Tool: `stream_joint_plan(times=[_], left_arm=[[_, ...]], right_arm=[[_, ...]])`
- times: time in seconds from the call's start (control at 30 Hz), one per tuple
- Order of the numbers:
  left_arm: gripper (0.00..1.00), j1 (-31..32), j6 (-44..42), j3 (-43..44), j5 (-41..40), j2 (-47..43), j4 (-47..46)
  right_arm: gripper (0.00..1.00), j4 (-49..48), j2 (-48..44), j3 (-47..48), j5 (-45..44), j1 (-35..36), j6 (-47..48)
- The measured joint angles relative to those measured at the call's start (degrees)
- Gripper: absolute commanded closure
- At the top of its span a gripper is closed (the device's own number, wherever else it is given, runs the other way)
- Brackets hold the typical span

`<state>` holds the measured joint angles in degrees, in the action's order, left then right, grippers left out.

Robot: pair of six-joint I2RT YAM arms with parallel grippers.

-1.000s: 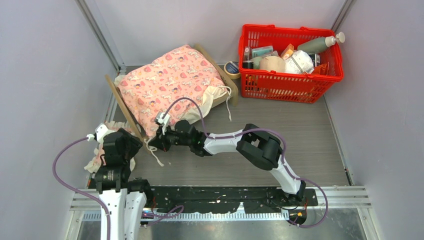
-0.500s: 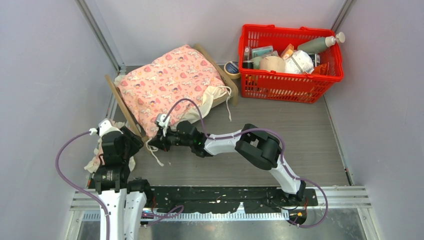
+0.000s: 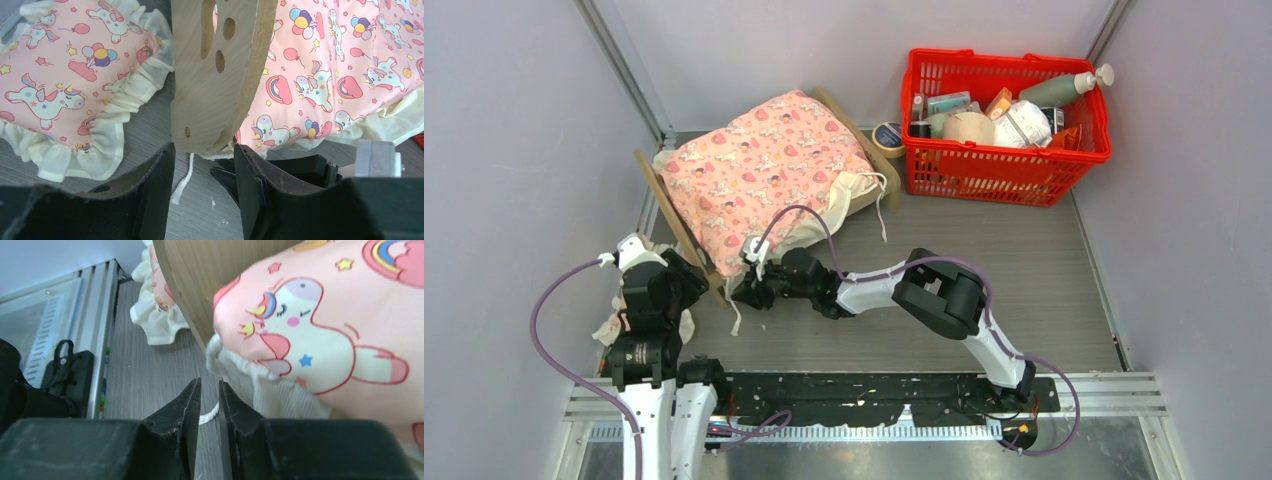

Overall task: Set up the pet bed
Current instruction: Tie the ropes to the bed frame.

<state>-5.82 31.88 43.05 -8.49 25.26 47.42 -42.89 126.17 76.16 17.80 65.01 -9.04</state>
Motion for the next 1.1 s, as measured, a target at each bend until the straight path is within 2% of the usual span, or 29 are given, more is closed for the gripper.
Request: stream_joint_plan(times=[0.57,0.67,1.1], left_arm=[[0.5,0.0,-0.1,0.0,0.0,0.0,0.0],[0.49,0.0,-0.1,0.0,-0.1,0.0,-0.1],[0.49,0.0,-0.7,0.0,-0.6,0.0,-0.5]], right_arm=[[0.67,5.9,0.0,-0.9,-3.8,0.0,7.1],[0.62,6.6,0.1,-0.2,-3.8,0.0,7.6],[0.61,7.0,2.8,1.1,-8.0,0.5,12.0]])
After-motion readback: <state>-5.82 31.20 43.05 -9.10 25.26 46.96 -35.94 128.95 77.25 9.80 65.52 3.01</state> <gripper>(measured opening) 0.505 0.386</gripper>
